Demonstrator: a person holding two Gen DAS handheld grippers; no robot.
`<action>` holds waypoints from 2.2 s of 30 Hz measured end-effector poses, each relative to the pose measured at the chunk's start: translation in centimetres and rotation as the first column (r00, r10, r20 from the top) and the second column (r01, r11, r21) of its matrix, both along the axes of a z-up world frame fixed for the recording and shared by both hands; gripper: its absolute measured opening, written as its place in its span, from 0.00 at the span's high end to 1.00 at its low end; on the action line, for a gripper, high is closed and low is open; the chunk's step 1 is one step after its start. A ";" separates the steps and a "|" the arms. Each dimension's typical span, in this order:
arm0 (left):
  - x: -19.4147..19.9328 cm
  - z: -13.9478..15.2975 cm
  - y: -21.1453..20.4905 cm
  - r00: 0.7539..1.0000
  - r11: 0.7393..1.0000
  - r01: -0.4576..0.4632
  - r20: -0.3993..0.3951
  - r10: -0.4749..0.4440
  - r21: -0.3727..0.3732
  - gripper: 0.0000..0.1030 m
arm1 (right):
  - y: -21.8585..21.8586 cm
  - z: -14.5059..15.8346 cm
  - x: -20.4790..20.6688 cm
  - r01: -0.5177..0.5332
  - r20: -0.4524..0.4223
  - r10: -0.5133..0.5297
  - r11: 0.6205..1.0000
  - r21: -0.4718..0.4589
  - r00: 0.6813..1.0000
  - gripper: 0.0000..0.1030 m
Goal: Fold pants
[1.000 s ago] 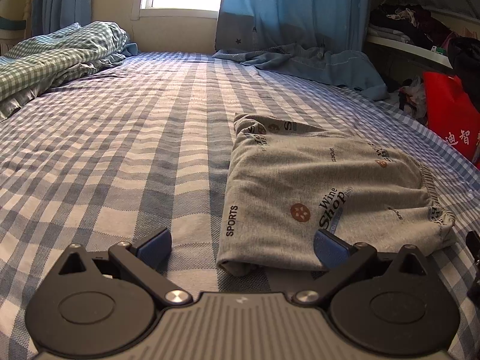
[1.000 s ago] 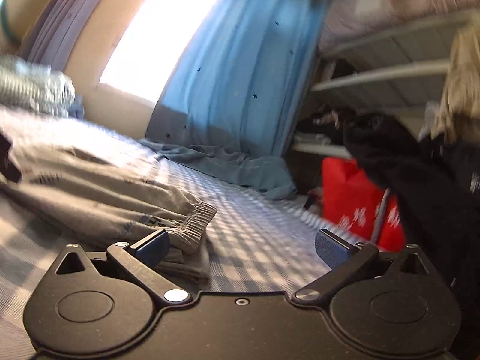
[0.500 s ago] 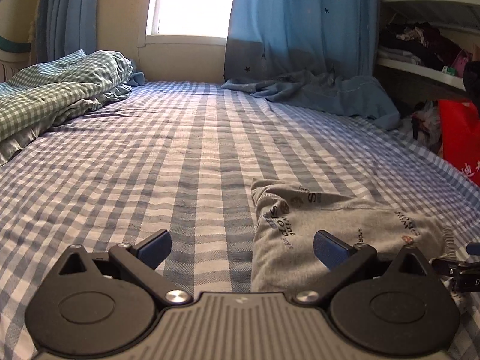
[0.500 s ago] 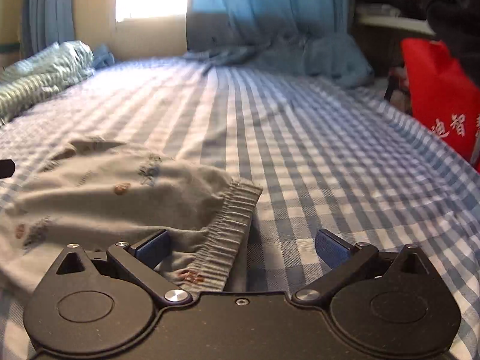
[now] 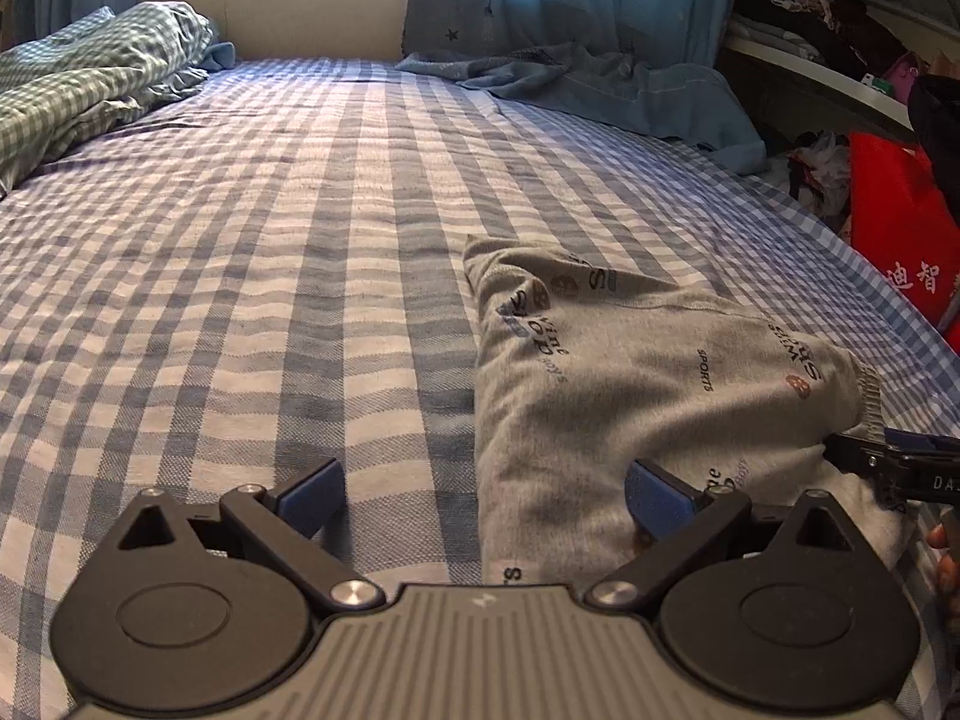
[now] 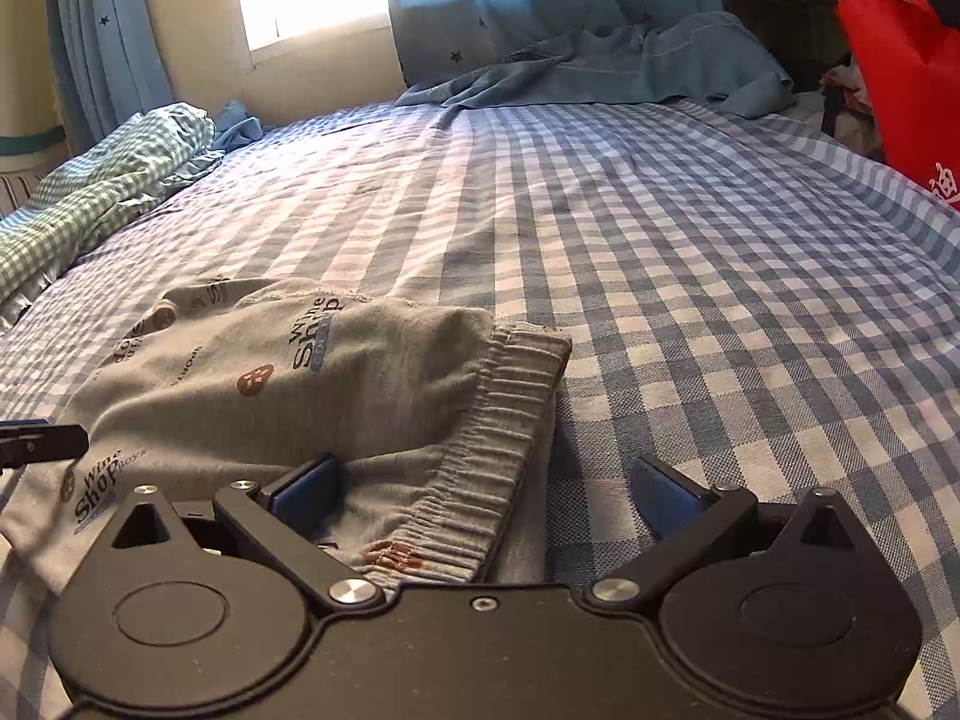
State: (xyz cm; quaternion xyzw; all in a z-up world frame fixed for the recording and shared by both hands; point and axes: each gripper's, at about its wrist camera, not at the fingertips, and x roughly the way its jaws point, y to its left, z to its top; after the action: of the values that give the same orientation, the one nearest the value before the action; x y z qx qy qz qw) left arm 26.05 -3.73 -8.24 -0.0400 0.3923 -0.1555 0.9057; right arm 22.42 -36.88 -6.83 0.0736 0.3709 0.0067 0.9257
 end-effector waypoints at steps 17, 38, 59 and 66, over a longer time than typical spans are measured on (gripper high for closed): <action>0.0 2.0 -2.4 0.989 0.999 -0.031 -0.146 0.037 0.044 0.82 | -2.0 0.3 -2.7 0.049 -0.011 -0.049 0.953 0.300 0.999 0.64; -0.2 10.2 -3.1 0.996 0.972 0.019 0.075 -0.037 0.235 0.92 | 4.0 9.1 -1.4 -0.072 0.177 0.046 0.987 0.146 0.983 0.84; 0.8 0.7 11.2 0.959 0.925 -0.242 0.220 0.181 0.294 0.87 | 16.2 0.3 10.9 -0.183 0.100 0.161 0.942 0.280 0.982 0.79; 1.3 2.3 11.7 0.961 0.925 -0.262 0.166 0.223 0.273 0.54 | 17.4 1.3 10.1 -0.182 0.105 0.166 0.968 0.175 0.981 0.59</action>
State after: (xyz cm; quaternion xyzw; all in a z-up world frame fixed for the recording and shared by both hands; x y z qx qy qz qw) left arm 27.34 7.93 -5.97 0.0565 0.3424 0.0155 0.9377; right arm 32.52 -19.47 -5.50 0.1253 0.3321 0.1255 0.9264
